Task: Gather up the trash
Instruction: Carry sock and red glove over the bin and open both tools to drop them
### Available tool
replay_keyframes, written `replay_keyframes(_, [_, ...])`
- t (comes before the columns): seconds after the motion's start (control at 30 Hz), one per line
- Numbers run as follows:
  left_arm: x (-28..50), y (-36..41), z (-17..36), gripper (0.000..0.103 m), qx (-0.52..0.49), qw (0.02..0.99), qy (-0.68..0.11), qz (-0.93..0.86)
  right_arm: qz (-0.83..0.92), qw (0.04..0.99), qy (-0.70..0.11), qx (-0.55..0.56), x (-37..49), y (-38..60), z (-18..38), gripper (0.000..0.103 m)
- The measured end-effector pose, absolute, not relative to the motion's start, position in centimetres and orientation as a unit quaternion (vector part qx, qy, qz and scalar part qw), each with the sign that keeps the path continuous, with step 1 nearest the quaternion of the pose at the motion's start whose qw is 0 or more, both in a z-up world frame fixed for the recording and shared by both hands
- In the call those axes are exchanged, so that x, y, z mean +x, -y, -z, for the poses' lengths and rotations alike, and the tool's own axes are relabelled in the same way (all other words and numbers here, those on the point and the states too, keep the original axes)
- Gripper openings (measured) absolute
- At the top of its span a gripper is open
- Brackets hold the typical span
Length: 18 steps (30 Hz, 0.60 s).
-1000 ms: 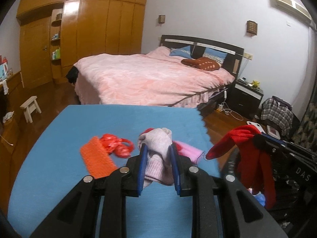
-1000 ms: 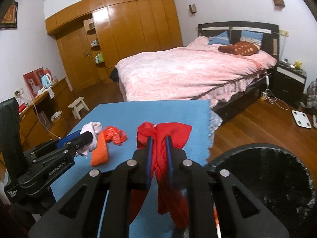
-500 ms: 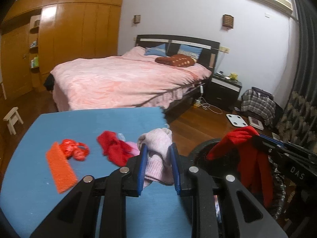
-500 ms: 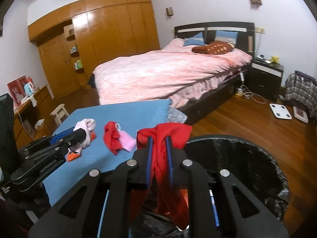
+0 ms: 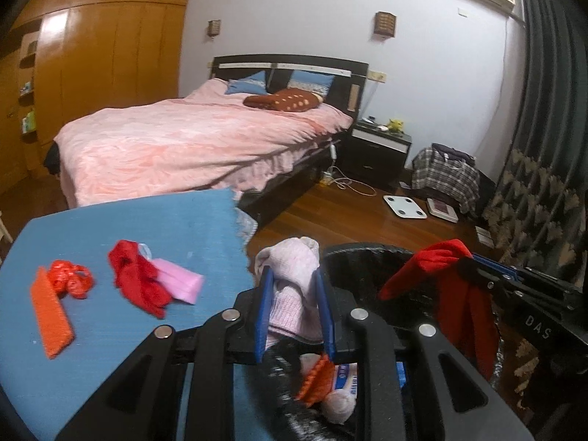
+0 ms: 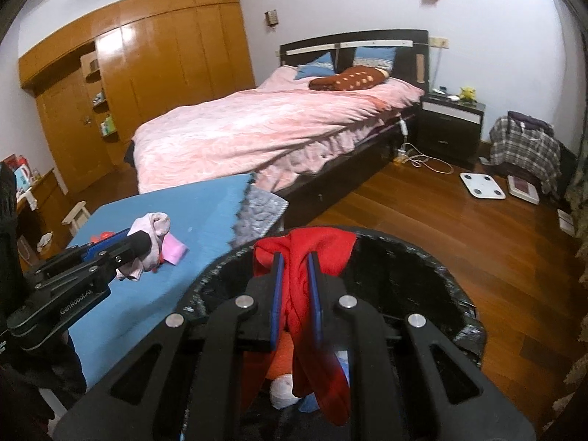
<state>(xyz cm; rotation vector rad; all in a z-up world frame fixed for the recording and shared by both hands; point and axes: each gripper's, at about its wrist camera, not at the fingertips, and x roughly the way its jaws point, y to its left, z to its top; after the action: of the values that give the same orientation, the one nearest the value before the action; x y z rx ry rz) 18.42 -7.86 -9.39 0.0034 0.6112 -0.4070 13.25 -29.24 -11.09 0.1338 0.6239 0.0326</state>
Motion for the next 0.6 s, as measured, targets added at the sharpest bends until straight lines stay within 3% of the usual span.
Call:
replay_keyframes(0.53, [19.6, 13.5, 12.0, 0.026, 0.024, 0.914, -0.324, 0.243, 0.030, 0.941, -0.329, 0.077, 12.6, 33.4, 13.7, 0.016])
replay_keyframes(0.6, [19.7, 13.7, 12.2, 0.033, 0.019, 0.910, -0.331, 0.251, 0.034, 0.940, -0.331, 0.077, 12.7, 33.6, 13.8, 0.033])
